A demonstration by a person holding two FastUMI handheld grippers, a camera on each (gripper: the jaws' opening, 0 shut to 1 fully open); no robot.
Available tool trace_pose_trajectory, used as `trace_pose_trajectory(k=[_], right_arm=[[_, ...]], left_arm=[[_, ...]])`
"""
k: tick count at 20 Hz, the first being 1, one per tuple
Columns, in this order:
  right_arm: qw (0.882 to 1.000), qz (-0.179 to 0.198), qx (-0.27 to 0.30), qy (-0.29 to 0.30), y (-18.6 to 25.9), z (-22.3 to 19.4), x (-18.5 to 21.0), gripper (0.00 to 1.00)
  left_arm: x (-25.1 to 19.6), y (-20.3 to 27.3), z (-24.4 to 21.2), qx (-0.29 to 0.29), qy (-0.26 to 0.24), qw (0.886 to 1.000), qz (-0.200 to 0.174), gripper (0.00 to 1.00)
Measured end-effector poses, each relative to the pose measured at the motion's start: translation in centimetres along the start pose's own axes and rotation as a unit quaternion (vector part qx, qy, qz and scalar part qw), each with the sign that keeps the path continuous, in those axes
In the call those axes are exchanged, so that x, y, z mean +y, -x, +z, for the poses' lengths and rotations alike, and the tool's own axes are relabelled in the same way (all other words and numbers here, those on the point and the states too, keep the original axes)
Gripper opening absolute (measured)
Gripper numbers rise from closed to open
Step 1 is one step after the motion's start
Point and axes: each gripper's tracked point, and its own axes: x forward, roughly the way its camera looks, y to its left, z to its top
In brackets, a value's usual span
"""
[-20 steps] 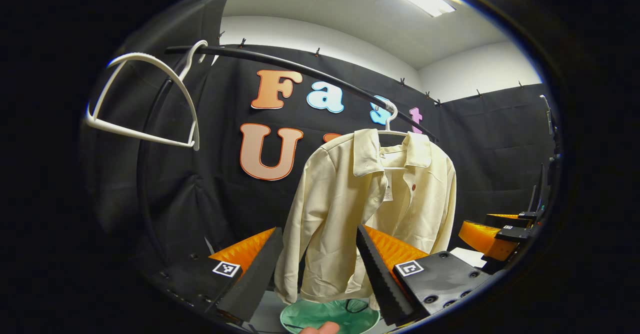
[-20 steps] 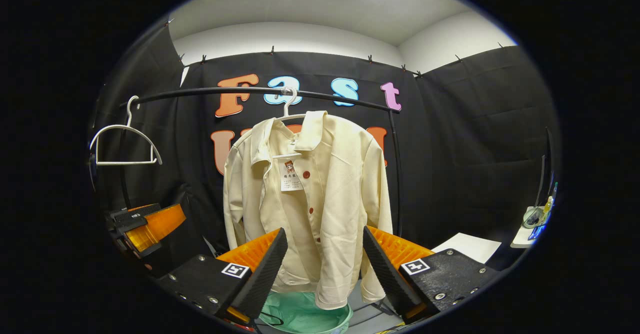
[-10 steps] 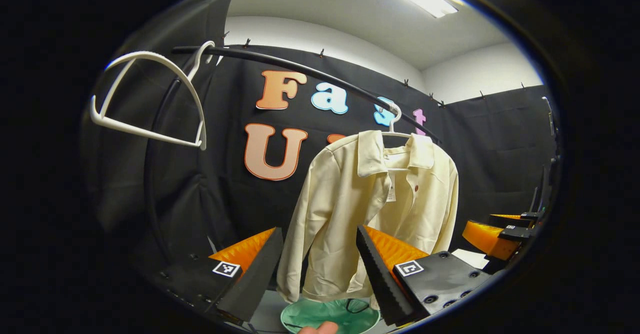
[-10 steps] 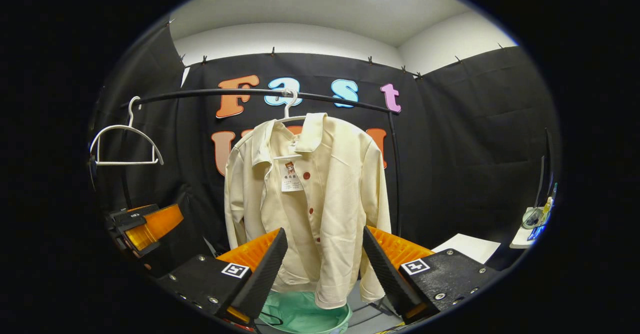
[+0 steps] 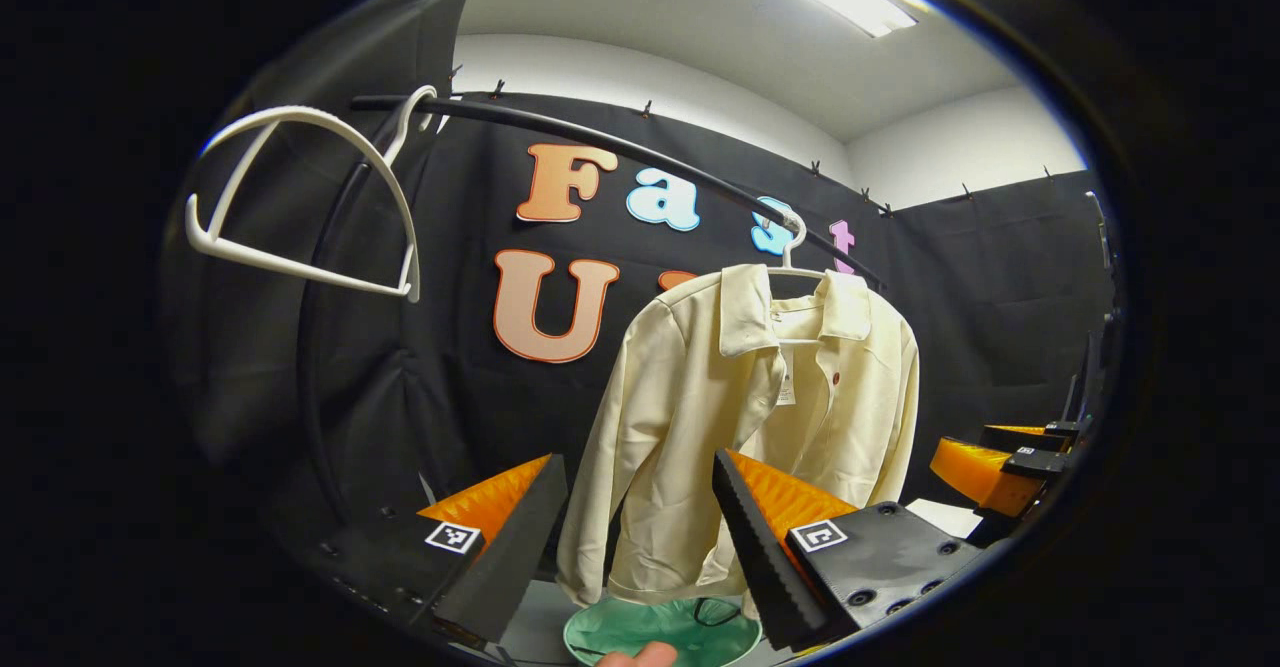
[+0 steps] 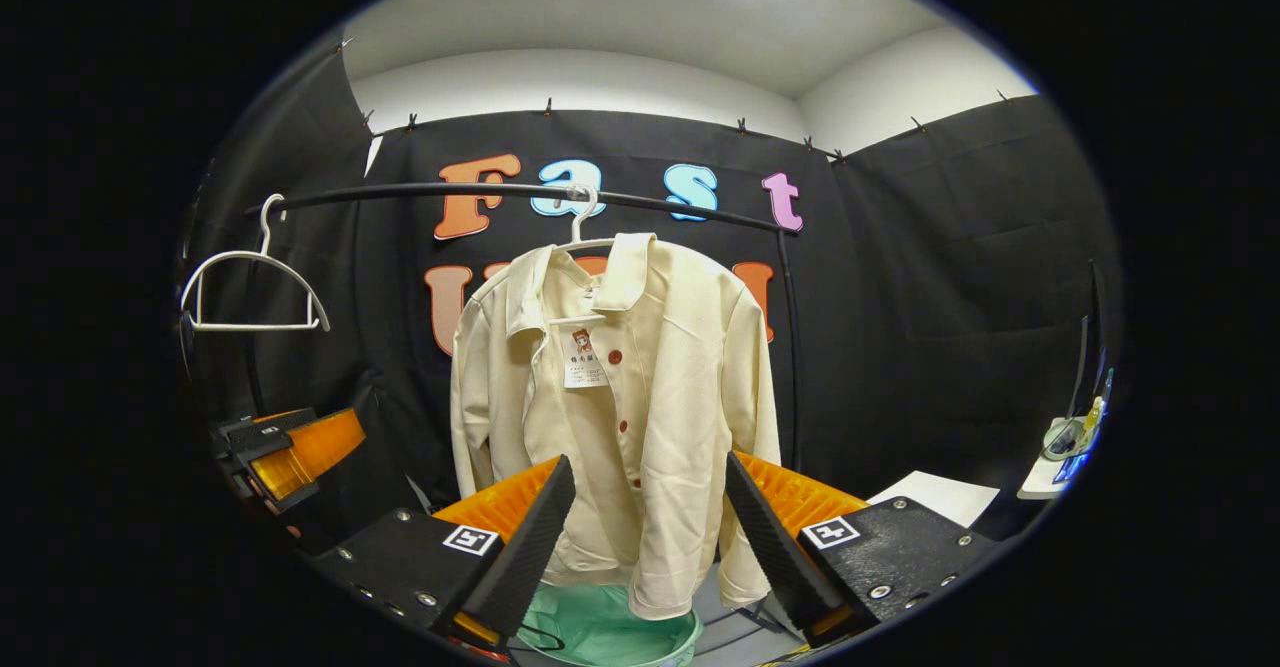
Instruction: Grasp the clothes on the hanger with both hands and then place them into the laundry hamper below.
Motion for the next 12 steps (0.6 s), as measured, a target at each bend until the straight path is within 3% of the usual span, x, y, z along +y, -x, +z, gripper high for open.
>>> trace_pose_trajectory(k=[7,8,12], right_arm=[[1.0,-0.004,-0.002,-0.001,0.29,0.14,-0.05,0.94],[1.0,-0.005,-0.002,-0.001,0.31,0.16,-0.11,0.94],[1.0,-0.002,-0.004,0.002,0.5,0.29,0.1,0.94]], left_arm=[[0.18,0.26,-0.06,0.0,0.0,1.0,0.002,0.96],[0.22,0.31,-0.1,0.001,0.0,1.0,0.003,1.0],[0.34,0.64,-0.2,0.002,-0.001,1.0,0.004,0.97]])
